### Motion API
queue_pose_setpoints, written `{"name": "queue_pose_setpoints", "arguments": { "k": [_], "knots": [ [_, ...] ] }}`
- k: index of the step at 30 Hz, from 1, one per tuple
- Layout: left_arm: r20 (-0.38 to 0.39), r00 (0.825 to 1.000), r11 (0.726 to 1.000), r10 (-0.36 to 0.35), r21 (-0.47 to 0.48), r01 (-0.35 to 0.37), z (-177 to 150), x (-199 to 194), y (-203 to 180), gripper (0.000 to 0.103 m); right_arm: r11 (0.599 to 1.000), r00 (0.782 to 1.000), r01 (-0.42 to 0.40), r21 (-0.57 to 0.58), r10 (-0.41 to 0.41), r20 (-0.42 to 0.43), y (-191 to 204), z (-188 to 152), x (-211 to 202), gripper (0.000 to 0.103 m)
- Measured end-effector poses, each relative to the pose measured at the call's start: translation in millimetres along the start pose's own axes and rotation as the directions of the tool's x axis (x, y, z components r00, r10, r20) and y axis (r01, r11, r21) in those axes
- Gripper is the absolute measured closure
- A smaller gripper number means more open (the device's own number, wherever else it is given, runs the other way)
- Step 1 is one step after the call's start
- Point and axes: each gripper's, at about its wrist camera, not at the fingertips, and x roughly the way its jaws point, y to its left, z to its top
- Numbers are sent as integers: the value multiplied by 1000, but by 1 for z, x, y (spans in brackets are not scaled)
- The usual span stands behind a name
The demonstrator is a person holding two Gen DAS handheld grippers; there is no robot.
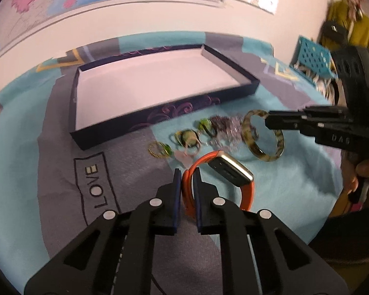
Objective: Organize jewelry
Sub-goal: 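Carry the band and bangle into the white box and open both grippers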
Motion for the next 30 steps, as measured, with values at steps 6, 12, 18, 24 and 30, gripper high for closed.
{"name": "queue_pose_setpoints", "arguments": {
  "k": [6,12,18,24,30],
  "knots": [
    [61,998,994,-13,-110,20,25,-11,26,93,1000,999,24,-17,-23,46,-9,25,-5,98],
    [95,995,983,32,-182,-15,62,-4,48,92,997,996,53,-58,-49,76,-19,65,4,98],
    [99,992,971,72,-233,-47,100,17,72,92,996,997,60,-67,-56,58,-34,104,32,98],
    [72,993,957,93,-281,-69,125,46,91,92,994,996,86,-67,-85,18,-46,134,67,98],
    [30,995,942,97,-325,-82,147,79,109,92,992,993,113,-57,-115,-37,-58,158,103,98]
  ]
}}
